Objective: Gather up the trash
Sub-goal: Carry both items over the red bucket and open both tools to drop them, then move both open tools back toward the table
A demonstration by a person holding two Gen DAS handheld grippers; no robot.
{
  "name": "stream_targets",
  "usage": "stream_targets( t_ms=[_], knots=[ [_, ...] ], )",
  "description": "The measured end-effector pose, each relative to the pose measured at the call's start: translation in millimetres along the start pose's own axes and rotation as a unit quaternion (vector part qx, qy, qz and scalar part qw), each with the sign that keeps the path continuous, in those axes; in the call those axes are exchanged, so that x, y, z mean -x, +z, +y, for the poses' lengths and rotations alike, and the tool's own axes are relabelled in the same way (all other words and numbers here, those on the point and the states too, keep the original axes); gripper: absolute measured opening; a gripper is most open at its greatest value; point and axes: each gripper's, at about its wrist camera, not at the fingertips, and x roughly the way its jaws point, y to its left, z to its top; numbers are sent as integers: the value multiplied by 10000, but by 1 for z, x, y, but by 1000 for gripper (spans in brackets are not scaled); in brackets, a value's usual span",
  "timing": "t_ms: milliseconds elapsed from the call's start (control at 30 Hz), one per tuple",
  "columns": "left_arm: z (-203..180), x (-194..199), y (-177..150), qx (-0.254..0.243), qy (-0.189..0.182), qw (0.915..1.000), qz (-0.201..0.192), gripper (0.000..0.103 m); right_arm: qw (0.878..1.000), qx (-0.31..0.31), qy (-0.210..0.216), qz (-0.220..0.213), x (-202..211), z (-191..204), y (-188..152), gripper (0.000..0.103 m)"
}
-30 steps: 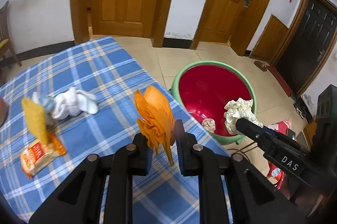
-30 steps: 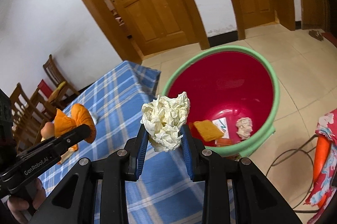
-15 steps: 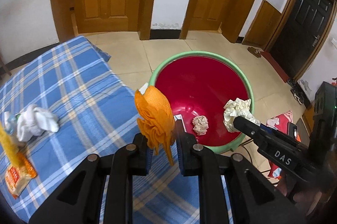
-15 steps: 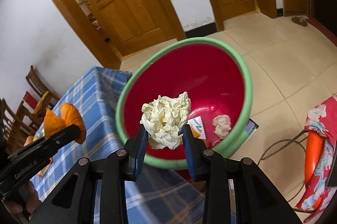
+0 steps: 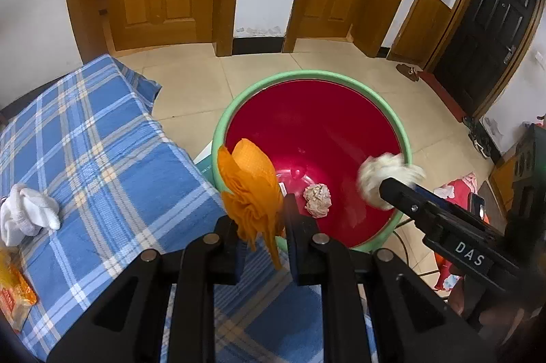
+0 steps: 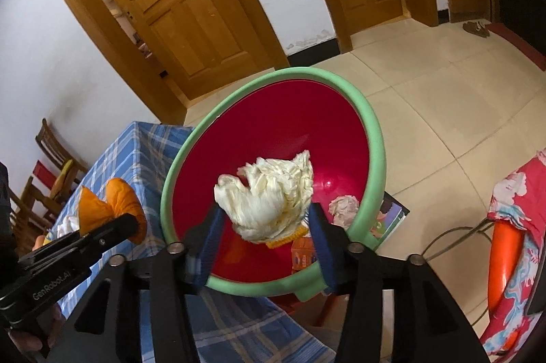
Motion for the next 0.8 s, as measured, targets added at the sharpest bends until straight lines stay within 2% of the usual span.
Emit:
stream_targets(
  t_ms=[133, 267, 333, 400, 467, 800],
  knots=[
    [-2, -7, 2, -36, -1, 10000, 46, 17, 10000, -77, -22, -33, 1, -6, 1, 61],
    [-9, -12, 3, -115, -18, 9999, 50, 18, 9997, -199, -63, -103, 5, -12, 2, 61],
    [-12, -16, 5, -194, 7, 9998, 41, 23, 9996, -236, -81, -132, 7, -14, 3, 61],
    [-12, -19, 6, -201, 57, 9998, 29, 47, 9995, -265, -90, -147, 8, -16, 2, 61],
    [-12, -19, 6, -152, 63, 9999, -3, 57, 9994, -290, -88, -155, 9, -18, 1, 61],
    [-3, -11, 3, 14, 220, 9997, -37, 60, 9992, -325, -75, -204, 13, -19, -1, 62]
  ],
)
